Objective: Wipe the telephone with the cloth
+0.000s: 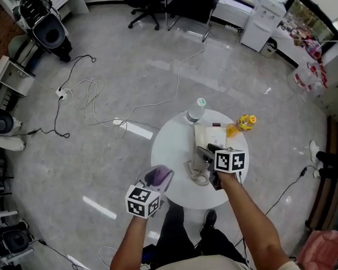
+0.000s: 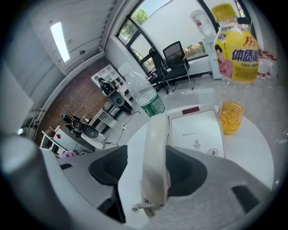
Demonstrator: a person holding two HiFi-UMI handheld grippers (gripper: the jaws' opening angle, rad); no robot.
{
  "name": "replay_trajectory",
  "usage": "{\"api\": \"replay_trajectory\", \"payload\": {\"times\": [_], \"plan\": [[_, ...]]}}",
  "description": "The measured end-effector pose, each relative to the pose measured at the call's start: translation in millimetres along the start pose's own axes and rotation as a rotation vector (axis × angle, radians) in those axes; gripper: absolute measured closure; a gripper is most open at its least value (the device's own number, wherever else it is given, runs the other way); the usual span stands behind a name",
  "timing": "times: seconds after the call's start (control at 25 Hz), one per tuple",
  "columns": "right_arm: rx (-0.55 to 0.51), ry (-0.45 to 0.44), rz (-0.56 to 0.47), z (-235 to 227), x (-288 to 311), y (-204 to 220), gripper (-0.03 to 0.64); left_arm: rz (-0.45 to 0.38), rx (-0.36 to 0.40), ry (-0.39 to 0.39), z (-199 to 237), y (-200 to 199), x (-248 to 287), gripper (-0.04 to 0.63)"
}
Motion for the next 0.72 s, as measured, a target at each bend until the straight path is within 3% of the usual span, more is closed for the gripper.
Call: {"api": "replay_trajectory", "payload": {"times": [0.32,0.56,0.72], "plan": [[0.007,0.008,-0.066,10.8,-67.2,7.1,0.383,0.087,0.006,0.046,-29.9,-5.8,25.7,0.424],[0.011,0.037,-0.123,7.1,-126.7,24.7,0.388,0.193,-0.017,0.010,-31.5,25.4,48.3,0.420],[0.016,0.039,-0.141,3.4,-165.1,44.2,0.394,0.209,-0.046,0.001,-44.4,41.3,45.9,0.418]]}}
Point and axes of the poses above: the fingertips, and each gripper's own axes: x forward along the fingers, z to its left, y out of its underside, the point moved 5 cm from there along -x, backward along the fingers, and after that the axes turned 6 degrees about z, right-handed, at the moved point
